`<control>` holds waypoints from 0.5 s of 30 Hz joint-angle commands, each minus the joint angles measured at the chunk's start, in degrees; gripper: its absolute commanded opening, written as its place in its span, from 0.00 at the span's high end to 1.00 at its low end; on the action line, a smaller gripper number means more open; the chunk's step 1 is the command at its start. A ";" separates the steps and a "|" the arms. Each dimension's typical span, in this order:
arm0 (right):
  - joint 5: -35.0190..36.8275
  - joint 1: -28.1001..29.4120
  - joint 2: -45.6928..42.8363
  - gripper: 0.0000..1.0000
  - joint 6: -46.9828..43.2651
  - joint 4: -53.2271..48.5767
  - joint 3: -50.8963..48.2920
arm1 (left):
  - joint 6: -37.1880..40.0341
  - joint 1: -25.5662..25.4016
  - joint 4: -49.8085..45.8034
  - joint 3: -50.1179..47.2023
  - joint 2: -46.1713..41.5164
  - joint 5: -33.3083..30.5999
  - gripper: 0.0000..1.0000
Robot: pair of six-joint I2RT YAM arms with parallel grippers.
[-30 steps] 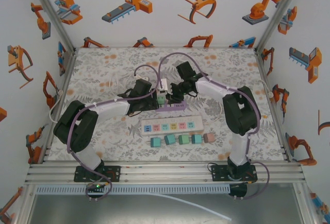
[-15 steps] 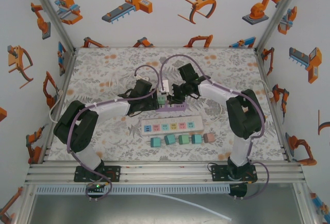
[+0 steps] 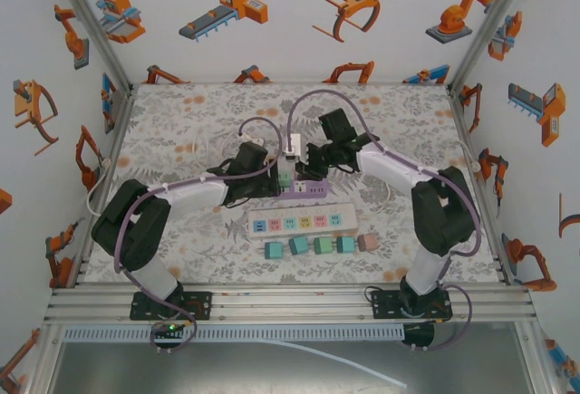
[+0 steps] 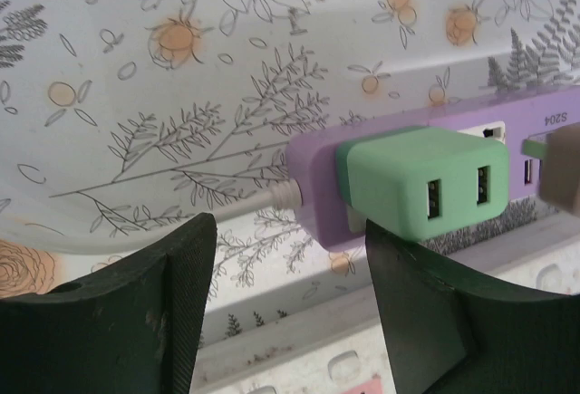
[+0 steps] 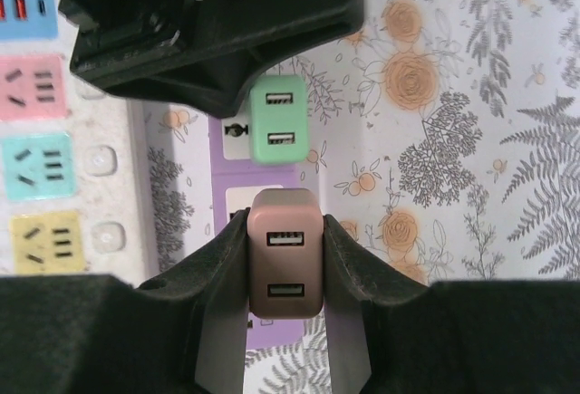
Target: Pull the plug off the socket
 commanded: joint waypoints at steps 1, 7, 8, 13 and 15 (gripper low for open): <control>0.32 -0.44 -6.59 0.78 10.76 6.59 -4.10 | 3.45 -0.40 -1.75 -0.25 -3.20 2.10 0.36; 4.84 -0.66 -18.30 0.78 28.59 18.00 -13.70 | 7.07 -0.37 -0.16 -0.47 -8.91 5.55 0.32; 6.24 -0.70 -20.19 0.78 31.87 19.07 -14.87 | 7.76 -0.37 0.36 -0.76 -10.22 6.20 0.31; 15.55 -0.88 -30.82 0.78 48.52 19.74 -20.11 | 13.15 -0.44 1.89 -2.27 -17.59 11.67 0.30; 19.29 -0.88 -35.05 0.78 55.20 18.60 -22.01 | 15.84 -0.45 1.96 -2.81 -20.69 14.71 0.30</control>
